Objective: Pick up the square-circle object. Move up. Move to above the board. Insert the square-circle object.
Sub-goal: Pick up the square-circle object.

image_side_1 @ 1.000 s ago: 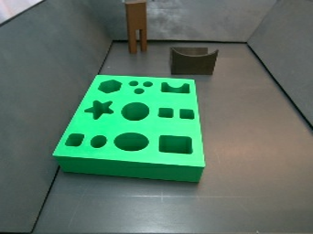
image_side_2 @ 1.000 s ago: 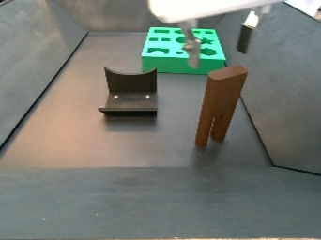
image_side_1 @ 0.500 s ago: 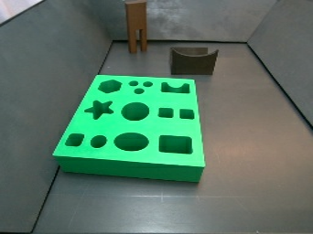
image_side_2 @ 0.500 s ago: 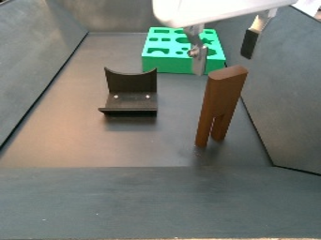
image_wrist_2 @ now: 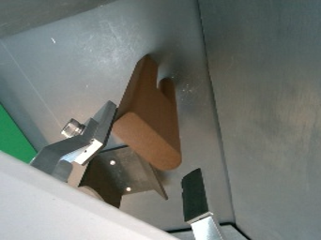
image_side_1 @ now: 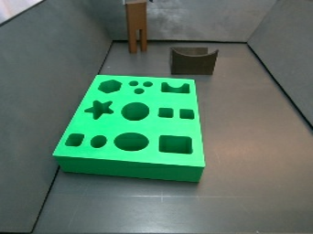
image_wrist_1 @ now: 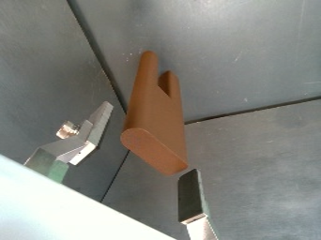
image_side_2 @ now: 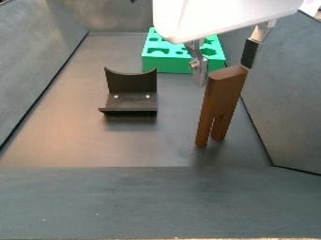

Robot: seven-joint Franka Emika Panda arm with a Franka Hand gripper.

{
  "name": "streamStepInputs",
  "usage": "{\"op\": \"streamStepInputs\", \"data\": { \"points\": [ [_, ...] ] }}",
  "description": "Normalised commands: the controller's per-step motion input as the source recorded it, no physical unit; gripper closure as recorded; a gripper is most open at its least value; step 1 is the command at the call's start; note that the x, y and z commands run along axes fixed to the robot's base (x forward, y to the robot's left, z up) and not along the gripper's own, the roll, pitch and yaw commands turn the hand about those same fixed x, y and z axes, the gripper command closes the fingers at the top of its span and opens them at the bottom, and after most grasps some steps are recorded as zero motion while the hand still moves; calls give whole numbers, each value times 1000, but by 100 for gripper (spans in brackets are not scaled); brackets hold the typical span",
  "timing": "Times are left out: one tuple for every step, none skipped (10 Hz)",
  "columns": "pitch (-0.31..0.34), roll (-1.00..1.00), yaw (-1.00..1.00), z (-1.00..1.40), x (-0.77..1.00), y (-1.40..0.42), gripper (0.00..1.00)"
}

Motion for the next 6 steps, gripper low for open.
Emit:
{"op": "streamStepInputs", "data": {
  "points": [
    [-24,-46,0,-209,0,91,0],
    [-17,-63,0,-269,120,63,0],
    [0,-24,0,-320,149,31,0],
    [-30,-10,0,-371,51,0,0],
    [-61,-74,0,-343,34,0,0],
    [-66,-76,0,-300,6,0,0]
  ]
}}
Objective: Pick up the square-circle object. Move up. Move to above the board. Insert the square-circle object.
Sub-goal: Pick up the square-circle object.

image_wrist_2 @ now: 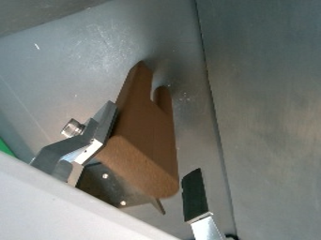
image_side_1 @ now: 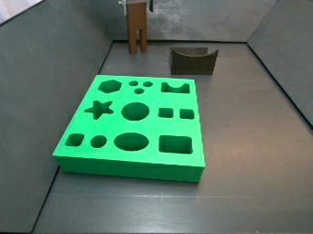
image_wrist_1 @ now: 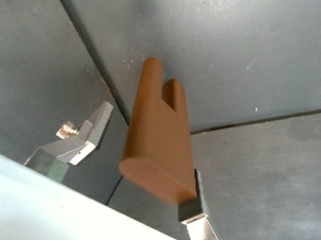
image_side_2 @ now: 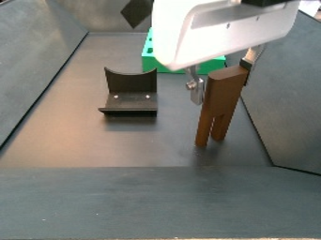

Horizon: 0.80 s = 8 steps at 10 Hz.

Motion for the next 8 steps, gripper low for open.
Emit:
{"op": "streamStepInputs", "data": {
  "points": [
    [-66,-61,0,-277,0,9,0],
    [-66,-86,0,-186,0,20,0],
    [-14,0,0,0,0,0,0],
    [0,0,0,0,0,0,0],
    [0,0,0,0,0,0,100],
    [0,0,0,0,0,0,100],
    [0,0,0,0,0,0,100],
    [0,0,0,0,0,0,100]
  ]
}}
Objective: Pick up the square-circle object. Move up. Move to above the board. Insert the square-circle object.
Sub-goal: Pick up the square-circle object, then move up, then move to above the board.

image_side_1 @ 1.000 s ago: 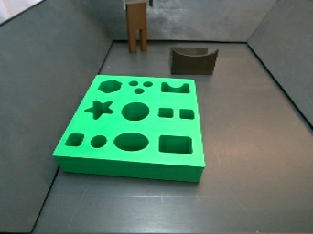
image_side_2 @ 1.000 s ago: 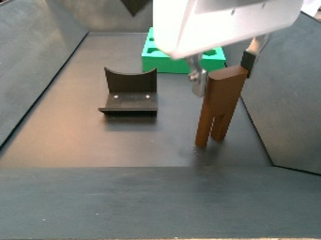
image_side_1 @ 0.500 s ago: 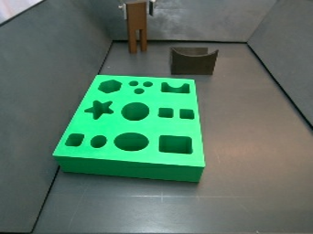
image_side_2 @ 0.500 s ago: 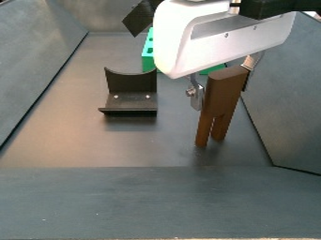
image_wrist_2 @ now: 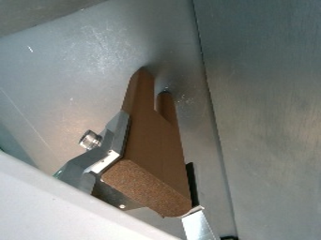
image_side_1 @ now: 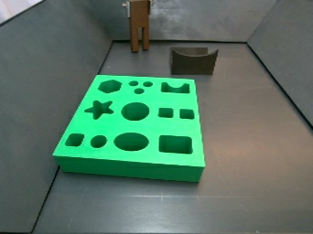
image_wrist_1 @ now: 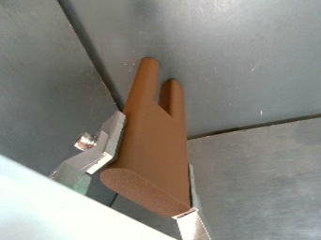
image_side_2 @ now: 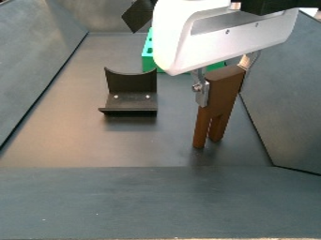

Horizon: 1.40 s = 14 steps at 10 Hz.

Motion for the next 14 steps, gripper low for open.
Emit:
{"op": "streamStepInputs", "data": {
  "points": [
    [0,0,0,0,0,0,100],
    [0,0,0,0,0,0,100],
    [0,0,0,0,0,0,100],
    [0,0,0,0,0,0,100],
    [0,0,0,0,0,0,100],
    [0,0,0,0,0,0,100],
    [0,0,0,0,0,0,100],
    [0,0,0,833,0,0,100],
    [10,10,27,783,-28,61,100],
    [23,19,18,709,-29,52,100],
    [49,44,2,474,-11,20,100],
    [62,54,1,371,-7,16,100],
    [84,70,5,167,1,13,100],
    [-101,108,-112,1000,577,-170,100]
  ]
}}
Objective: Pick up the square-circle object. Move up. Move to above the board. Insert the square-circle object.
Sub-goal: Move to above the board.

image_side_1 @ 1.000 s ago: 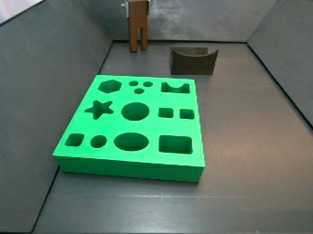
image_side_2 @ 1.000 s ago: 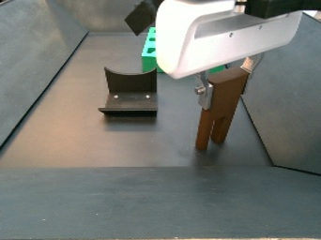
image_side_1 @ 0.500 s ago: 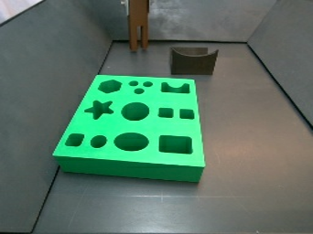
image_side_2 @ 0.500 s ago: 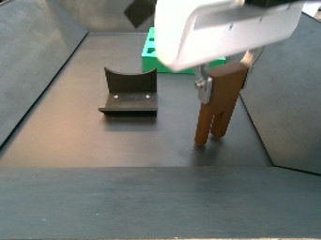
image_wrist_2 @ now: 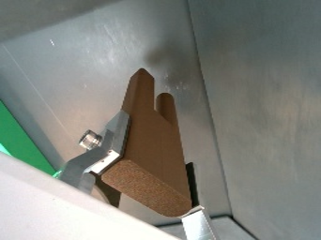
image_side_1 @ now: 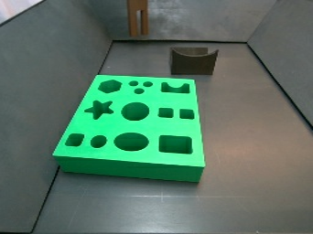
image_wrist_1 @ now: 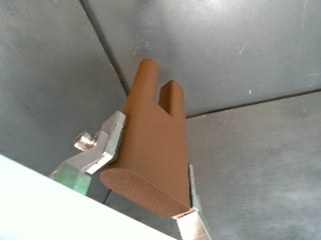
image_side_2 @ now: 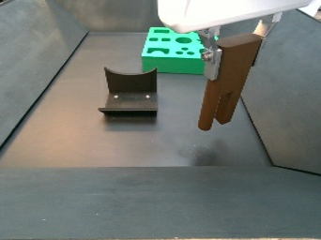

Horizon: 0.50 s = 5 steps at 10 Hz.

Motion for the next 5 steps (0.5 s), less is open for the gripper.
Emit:
{"op": "streamStepInputs", "data": {
  "points": [
    [-90,94,-101,1000,577,-179,100],
    [8,63,-52,1000,481,-147,100],
    [48,49,-20,1000,380,-117,100],
    [65,45,-1,858,263,-88,100],
    [71,44,7,756,190,-64,100]
  ]
}}
